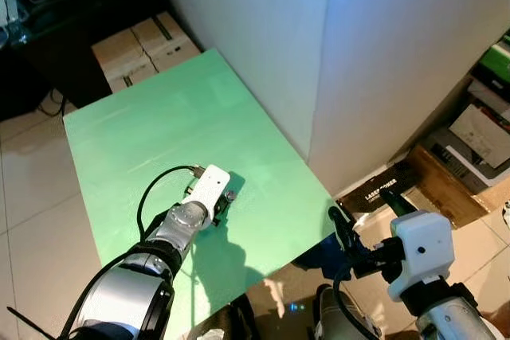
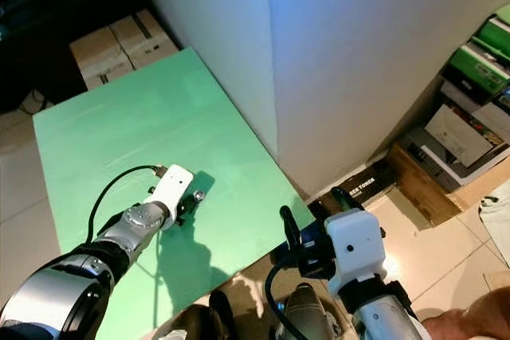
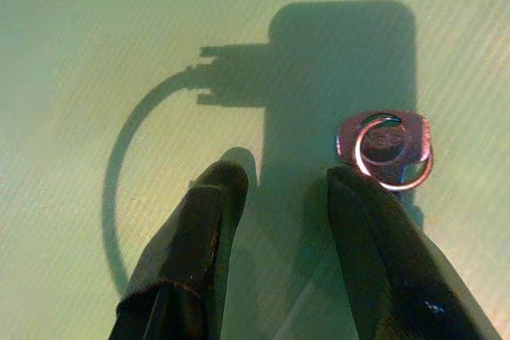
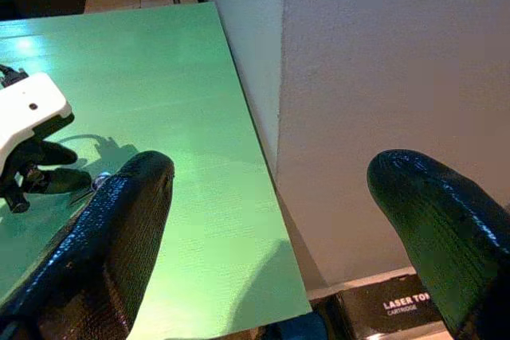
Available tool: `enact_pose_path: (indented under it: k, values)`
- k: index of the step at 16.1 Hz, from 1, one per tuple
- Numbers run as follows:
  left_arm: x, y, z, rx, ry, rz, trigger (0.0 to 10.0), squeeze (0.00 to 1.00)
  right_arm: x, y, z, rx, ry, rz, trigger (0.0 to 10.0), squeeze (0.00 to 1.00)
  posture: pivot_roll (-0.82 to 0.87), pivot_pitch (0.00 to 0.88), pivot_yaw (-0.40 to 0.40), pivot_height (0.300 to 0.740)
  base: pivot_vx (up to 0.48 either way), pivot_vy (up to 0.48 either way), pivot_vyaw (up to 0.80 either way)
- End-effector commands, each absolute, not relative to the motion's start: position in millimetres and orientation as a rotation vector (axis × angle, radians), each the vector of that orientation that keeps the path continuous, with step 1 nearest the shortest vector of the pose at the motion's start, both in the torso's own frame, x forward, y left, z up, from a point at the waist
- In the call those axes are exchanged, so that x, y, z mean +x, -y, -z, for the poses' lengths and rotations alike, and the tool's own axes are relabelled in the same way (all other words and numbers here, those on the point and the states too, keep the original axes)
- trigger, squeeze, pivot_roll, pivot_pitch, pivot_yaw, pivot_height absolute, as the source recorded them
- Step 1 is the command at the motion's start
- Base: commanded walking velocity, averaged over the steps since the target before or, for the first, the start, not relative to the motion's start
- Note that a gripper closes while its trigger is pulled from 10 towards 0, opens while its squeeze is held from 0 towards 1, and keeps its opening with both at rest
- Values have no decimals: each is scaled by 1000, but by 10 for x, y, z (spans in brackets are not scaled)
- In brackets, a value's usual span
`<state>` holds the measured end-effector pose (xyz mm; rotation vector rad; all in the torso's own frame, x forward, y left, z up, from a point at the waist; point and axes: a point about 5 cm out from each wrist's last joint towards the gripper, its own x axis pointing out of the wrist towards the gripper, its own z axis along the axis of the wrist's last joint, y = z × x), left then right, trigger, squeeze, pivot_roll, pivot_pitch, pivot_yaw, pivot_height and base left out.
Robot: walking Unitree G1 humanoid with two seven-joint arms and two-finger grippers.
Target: Hang keys on a hook
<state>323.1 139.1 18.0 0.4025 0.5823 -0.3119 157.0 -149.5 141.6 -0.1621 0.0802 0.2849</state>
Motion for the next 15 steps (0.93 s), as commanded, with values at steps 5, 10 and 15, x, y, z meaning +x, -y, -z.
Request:
enact_pose_path:
  k: [5,10,15]
  values:
    - [3171,-1422,-104,394,-633,292,10000,0,1585,1490,-1368,-154,-106,-303,10000,0,-417,249,173,740,0,0,0]
    - [3379,-1495,-363,345,-520,253,10000,0,1673,1438,-1285,-153,-108,-314,10000,0,-386,217,180,740,0,0,0]
    - [3277,-1387,-308,188,-431,345,10000,0,1705,1432,-1188,-147,-125,-316,10000,0,-353,205,186,740,0,0,0]
